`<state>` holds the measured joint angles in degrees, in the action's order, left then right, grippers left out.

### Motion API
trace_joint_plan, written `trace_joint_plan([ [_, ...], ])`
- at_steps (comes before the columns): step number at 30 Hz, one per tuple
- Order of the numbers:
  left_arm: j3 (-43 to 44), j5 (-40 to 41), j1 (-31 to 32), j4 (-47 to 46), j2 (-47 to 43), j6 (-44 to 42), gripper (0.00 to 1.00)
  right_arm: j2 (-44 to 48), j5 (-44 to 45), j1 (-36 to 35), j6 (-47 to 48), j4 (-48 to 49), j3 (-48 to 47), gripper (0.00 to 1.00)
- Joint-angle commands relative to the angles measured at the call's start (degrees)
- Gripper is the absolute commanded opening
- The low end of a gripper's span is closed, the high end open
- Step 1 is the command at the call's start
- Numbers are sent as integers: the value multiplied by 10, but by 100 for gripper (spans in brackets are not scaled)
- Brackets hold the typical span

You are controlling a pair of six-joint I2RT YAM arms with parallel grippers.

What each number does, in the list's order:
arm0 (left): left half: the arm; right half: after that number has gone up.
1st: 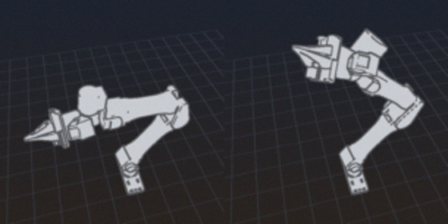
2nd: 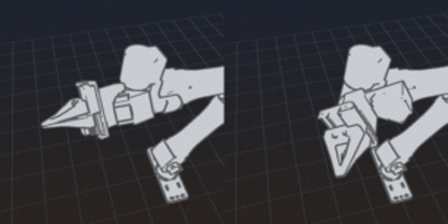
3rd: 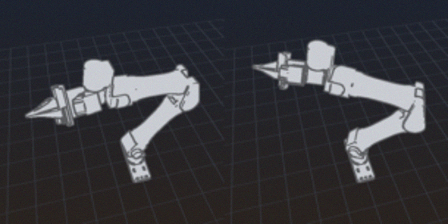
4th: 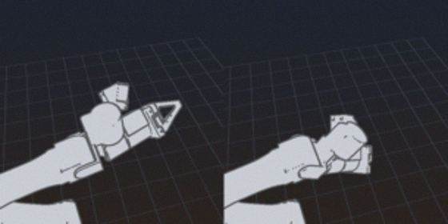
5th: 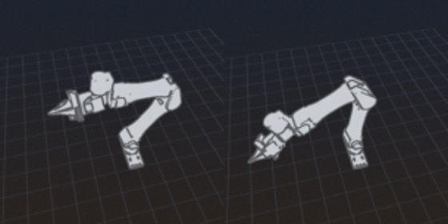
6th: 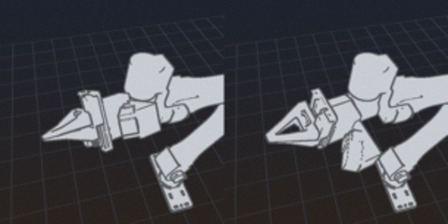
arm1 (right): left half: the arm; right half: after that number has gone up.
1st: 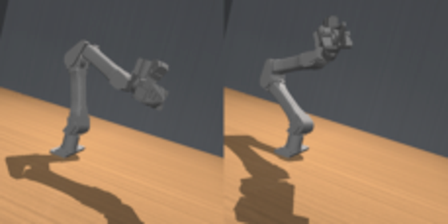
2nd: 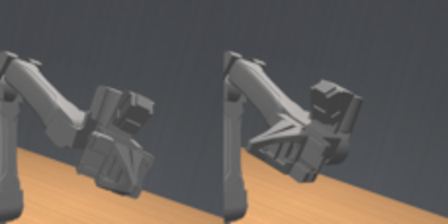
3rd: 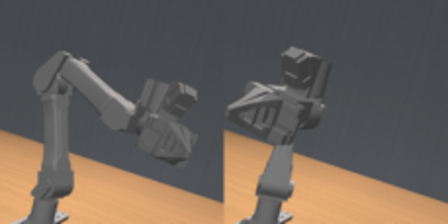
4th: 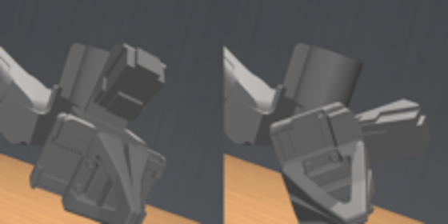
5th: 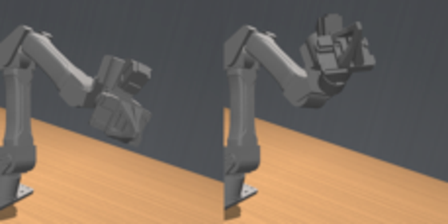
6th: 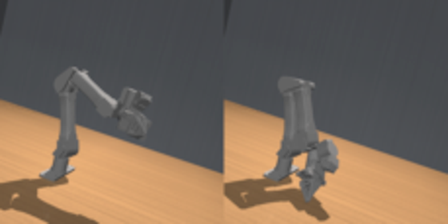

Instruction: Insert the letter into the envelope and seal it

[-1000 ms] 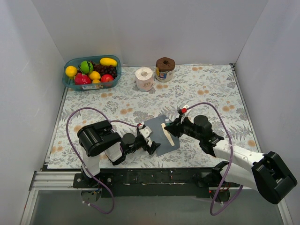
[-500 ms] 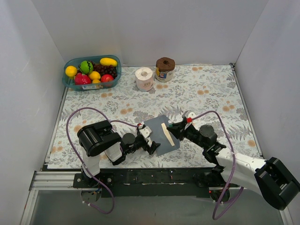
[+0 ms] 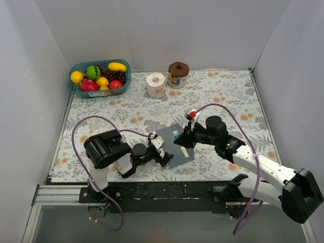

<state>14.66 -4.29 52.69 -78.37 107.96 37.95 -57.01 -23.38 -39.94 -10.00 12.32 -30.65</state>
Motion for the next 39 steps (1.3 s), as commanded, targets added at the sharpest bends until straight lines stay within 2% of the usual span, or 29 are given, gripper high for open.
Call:
trace_joint_plan([
  [1, -10, 2, 3, 93, 23, 22, 98, -43, -50, -4, -26, -164, -41, 1],
  [11, -8, 3, 3, 96, 23, 21, 98, -46, -136, -4, -73, -114, 5, 1],
  [20, -8, 5, 3, 98, 23, 20, 98, -93, -185, -4, -90, -70, 21, 1],
  [39, -7, 5, 3, 99, 25, 20, 98, -192, -186, -36, -139, 11, 5, 1],
])
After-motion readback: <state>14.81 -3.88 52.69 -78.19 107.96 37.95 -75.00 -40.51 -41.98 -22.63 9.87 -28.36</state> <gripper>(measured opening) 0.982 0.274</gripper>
